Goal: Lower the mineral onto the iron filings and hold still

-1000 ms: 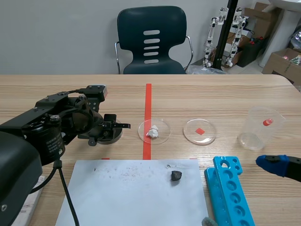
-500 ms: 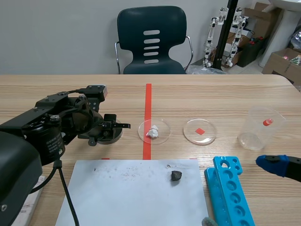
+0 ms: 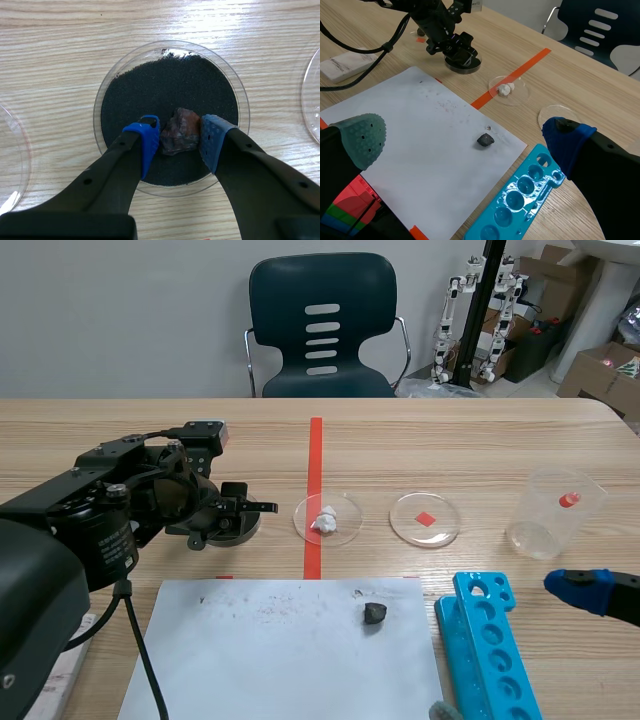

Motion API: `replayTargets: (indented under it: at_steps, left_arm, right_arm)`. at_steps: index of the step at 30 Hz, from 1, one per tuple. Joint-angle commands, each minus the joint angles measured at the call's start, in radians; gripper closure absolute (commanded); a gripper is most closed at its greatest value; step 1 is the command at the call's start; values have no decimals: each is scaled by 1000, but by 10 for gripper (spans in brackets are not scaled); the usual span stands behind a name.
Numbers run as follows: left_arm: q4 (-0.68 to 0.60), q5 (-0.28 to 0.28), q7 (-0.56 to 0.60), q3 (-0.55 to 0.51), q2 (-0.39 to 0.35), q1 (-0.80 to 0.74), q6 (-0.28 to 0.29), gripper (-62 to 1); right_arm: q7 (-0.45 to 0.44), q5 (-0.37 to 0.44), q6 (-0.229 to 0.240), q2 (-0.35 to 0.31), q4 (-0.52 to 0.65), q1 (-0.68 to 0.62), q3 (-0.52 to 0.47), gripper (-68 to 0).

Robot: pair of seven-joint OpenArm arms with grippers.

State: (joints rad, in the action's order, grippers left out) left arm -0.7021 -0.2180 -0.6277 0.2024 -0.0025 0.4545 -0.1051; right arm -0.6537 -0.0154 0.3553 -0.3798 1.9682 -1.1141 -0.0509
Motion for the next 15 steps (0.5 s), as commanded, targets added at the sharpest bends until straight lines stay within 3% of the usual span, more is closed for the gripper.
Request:
replayTargets:
  at_steps: [1,6,15]
  left_arm:
    - [-29,4,-6,-3,5,10,-5,-130]
    - [-167,15,-13,-3,-9,-35,-5,-130]
    - [-642,27,83,-2,-79,-294,-2,-130]
  right_arm:
    - [-18,11,0,-8,7,1,-7,-679]
    - [-18,11,0,-8,7,1,-7,-679]
    - [-18,11,0,-8,7,1,-7,-679]
